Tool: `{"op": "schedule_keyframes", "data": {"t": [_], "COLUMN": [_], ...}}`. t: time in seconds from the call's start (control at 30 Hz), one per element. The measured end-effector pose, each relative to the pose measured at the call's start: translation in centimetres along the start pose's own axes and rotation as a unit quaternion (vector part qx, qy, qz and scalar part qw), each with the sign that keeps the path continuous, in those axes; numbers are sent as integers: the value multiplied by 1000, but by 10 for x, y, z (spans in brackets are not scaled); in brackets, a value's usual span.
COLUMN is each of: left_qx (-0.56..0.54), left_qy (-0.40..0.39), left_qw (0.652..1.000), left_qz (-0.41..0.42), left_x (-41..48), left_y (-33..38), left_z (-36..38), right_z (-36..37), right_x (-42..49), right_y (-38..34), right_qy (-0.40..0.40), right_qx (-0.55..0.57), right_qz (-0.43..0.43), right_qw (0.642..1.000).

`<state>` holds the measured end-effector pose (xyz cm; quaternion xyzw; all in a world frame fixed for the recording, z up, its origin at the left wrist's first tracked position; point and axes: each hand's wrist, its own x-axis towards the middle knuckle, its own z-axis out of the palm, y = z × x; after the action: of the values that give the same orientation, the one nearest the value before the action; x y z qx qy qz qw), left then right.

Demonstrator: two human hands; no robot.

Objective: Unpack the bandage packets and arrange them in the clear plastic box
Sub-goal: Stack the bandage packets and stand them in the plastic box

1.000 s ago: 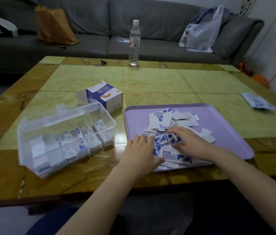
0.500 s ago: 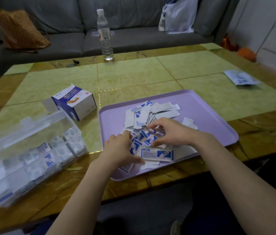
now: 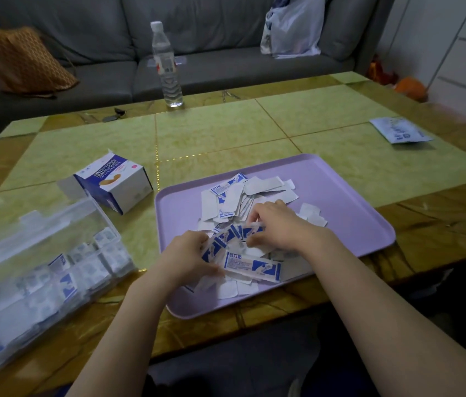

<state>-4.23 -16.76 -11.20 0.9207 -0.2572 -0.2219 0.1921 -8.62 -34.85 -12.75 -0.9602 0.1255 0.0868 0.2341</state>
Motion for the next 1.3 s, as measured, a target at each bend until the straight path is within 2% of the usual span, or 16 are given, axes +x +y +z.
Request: {"op": "schedule_keyframes", "data": {"t": [0.17,0.33,0.4,0.47,0.53,0.57,0.63,0.77,0.9,1.0,1.23,1.3], "left_qx": [10,-37,-44,-40,-40,-43,-51,-62,-70,-33,115,128], "left_qy": [48,194,224,235,235,233,226,194,159,139,156,160], "left_qw": [999,980,974,971,971,972,973,978,982,985,978,976], "left_qz": [-4,-3,-5,-7,-4,0,8,38,75,91,84,75], "left_x": [0,0,0,-1,-1,-2,-3,-5,-8,-10,-12,-12], "left_y": [-9,-19,-21,-20,-19,-20,-20,-16,-12,-13,-18,-19], "left_z": [-4,-12,-13,-12,-11,-10,-8,-4,-1,3,5,4], "right_z": [-5,-5,-8,-10,-9,-7,-1,14,20,25,34,32], "right_x": [-7,-7,-8,-16,-25,-29,-32,-30,-27,-26,-17,-17], "right_y": [-2,1,-3,-13,-24,-29,-37,-45,-47,-49,-53,-55], "right_qy": [26,161,209,224,191,172,152,162,179,199,273,256], "right_qx": [-34,-28,10,109,187,187,139,12,29,45,-69,-83], "right_qz": [-15,-37,-66,-122,-174,-189,-217,-278,-225,-212,-180,-180], "right_qw": [999,986,976,961,948,948,954,947,957,956,942,946]}}
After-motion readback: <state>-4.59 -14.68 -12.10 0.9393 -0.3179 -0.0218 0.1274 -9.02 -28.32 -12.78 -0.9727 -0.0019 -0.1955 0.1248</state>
